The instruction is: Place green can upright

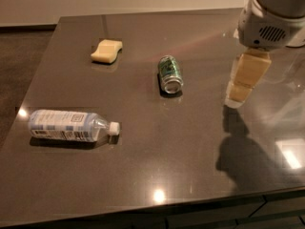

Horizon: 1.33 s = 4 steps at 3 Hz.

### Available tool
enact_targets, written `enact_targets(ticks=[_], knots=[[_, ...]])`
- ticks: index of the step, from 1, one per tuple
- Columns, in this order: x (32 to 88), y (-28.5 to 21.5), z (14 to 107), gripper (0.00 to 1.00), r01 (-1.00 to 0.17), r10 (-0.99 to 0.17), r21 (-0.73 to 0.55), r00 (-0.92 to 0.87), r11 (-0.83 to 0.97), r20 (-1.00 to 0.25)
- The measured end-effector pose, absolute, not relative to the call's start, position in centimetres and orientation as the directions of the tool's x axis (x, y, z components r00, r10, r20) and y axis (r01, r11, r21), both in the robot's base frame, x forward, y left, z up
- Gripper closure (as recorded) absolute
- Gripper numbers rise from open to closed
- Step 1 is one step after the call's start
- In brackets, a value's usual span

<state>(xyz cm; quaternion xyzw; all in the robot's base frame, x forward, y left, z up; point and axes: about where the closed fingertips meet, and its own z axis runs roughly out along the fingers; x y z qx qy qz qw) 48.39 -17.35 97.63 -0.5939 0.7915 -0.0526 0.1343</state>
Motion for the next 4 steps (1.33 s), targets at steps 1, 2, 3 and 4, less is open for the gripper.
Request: enact_targets(ticks=[1, 2, 3, 4], knots=[[51.1, -14.7, 97.4, 0.00, -0.917, -0.939, -0.213, -0.311, 0.338, -0.150], [53.3, -12.4, 96.6, 0.00, -0.884, -0.895, -0.157, -0.415, 0.439, -0.164], [55.4, -10.8, 95.3, 0.00, -0.816, -0.817, -0.097, -0.550, 0.570, -0.176], [57.0, -9.6, 94.0, 0.00, -0.719, -0.720, -0.080, -0.674, 0.691, -0.164]])
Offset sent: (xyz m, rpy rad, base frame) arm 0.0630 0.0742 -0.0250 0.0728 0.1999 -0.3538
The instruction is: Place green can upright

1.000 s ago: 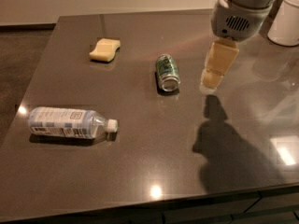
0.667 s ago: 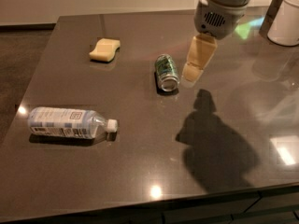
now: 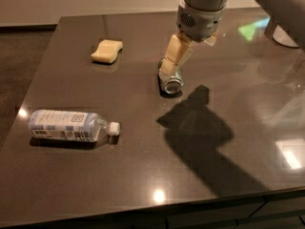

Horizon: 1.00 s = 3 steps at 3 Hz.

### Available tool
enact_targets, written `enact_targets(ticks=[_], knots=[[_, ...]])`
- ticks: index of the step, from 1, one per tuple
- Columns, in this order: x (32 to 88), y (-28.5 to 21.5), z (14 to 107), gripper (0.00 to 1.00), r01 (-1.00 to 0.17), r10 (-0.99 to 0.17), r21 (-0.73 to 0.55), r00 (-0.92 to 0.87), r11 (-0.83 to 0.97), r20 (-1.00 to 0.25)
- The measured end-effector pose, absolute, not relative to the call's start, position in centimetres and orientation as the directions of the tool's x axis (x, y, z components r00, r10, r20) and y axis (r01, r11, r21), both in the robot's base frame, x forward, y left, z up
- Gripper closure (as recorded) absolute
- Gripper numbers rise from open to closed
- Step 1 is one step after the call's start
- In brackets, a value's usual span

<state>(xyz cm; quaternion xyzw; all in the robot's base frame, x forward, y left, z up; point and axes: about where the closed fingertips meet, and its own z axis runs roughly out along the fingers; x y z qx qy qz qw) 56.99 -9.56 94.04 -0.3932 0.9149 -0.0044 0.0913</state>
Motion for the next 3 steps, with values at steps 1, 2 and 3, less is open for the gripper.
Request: enact_targets(ticks=[1, 2, 3], knots=[[58.4, -8.9, 92.6, 0.00, -0.611, -0.614, -0.072, -0.776, 0.788, -0.144], [60.0, -7.7, 91.2, 0.00, -0.517, -0.516, -0.035, -0.846, 0.856, -0.131], [61.4, -6.6, 89.9, 0.00, -0.434, -0.430, 0.011, -0.896, 0.901, -0.111]])
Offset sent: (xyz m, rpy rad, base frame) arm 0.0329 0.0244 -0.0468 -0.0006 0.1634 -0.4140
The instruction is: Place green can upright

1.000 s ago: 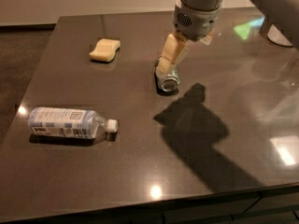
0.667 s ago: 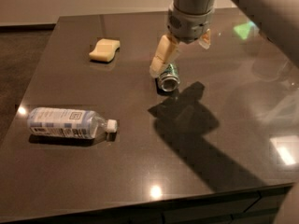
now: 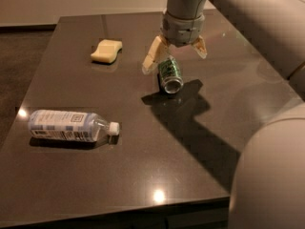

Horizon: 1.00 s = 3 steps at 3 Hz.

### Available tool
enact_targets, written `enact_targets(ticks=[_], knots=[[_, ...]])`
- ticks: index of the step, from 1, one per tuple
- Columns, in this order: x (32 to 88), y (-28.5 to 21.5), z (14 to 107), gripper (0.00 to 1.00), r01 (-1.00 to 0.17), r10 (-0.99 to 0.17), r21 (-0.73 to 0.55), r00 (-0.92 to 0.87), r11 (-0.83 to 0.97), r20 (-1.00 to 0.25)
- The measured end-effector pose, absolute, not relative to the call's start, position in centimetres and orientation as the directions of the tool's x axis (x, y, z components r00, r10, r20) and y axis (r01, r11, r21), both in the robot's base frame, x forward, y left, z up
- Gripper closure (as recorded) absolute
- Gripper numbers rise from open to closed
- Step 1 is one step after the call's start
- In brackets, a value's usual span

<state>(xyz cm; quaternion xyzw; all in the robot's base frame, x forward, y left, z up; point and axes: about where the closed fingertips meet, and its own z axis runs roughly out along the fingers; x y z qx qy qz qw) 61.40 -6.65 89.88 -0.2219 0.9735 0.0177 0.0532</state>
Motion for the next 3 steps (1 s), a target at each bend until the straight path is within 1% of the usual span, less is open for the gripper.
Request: enact_targets(ticks=[1, 3], knots=[[62.6, -5.9, 88.4, 0.00, -0.367, -0.362, 0.043, -0.928, 0.929, -0.084], [65.0, -5.7, 86.2, 0.00, -0.301, -0.299, 0.052, -0.953, 0.952, -0.040]])
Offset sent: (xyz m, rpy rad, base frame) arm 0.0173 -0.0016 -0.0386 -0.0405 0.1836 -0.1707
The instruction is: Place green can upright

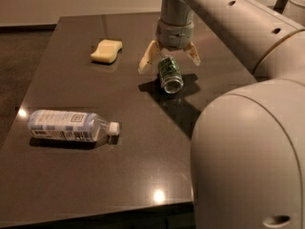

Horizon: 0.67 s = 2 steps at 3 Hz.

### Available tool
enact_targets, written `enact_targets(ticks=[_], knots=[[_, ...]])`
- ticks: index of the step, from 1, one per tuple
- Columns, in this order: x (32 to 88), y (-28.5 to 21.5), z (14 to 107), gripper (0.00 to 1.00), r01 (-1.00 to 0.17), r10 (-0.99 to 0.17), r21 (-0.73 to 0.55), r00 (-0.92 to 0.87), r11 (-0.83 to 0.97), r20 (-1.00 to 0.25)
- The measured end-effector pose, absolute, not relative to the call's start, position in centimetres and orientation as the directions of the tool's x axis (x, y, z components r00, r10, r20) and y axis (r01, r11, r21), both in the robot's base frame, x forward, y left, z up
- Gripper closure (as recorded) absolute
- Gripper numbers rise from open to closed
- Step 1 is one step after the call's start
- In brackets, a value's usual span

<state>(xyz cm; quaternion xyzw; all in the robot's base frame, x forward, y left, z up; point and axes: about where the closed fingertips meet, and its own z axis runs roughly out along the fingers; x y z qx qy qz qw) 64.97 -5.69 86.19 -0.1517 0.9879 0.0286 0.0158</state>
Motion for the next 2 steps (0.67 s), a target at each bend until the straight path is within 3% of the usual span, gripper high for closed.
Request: enact_targets(ticks=[2], knots=[[66.02, -5.91, 85.97, 0.41, -0.293, -0.290, 0.067, -0.956, 0.954, -0.047]])
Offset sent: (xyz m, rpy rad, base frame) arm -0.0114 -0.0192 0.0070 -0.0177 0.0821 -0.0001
